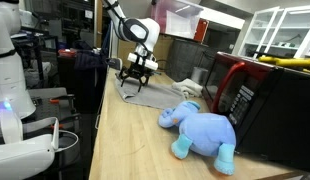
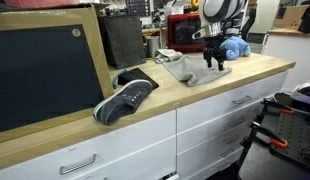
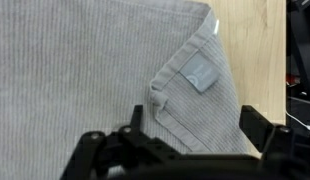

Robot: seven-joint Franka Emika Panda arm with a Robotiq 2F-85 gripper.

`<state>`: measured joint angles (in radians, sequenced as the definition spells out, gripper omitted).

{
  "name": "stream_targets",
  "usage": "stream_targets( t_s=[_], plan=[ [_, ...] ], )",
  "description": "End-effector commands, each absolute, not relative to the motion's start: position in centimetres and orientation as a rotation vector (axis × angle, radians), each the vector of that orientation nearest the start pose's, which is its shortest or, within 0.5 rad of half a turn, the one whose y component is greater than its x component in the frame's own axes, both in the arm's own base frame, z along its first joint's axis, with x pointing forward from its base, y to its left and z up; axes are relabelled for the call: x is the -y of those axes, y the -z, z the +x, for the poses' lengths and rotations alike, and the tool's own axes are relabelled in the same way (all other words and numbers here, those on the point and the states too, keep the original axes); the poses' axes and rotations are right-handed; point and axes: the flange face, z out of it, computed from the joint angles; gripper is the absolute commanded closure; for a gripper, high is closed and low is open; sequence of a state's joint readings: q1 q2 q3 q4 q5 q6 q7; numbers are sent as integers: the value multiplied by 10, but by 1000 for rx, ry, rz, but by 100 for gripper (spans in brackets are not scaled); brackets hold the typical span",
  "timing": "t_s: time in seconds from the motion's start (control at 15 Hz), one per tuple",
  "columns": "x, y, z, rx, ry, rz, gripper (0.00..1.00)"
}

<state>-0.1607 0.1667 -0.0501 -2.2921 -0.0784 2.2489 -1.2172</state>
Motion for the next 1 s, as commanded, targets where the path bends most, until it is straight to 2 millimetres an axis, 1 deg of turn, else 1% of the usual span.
stream_targets(
  t_s=[0.0, 0.07, 0.2, 0.27, 0.33, 0.4, 0.53, 0.6, 0.67, 0.73, 0.93],
  plan=[
    [109, -264, 492, 1580, -260, -2639, 31],
    [110, -263, 492, 1580, -256, -2642, 31],
    [111, -263, 492, 1575, -257, -2642, 46],
    [112, -263, 492, 1572, -260, -2642, 55],
    [113, -262, 491, 1569, -263, -2641, 62],
    [113, -262, 491, 1567, -264, -2642, 70],
    [114, -262, 490, 1566, -265, -2643, 84],
    [115, -262, 490, 1566, -264, -2643, 93],
    [115, -262, 490, 1566, -262, -2645, 99],
    [116, -263, 489, 1566, -259, -2646, 100],
    [118, -267, 487, 1565, -250, -2647, 100]
  ],
)
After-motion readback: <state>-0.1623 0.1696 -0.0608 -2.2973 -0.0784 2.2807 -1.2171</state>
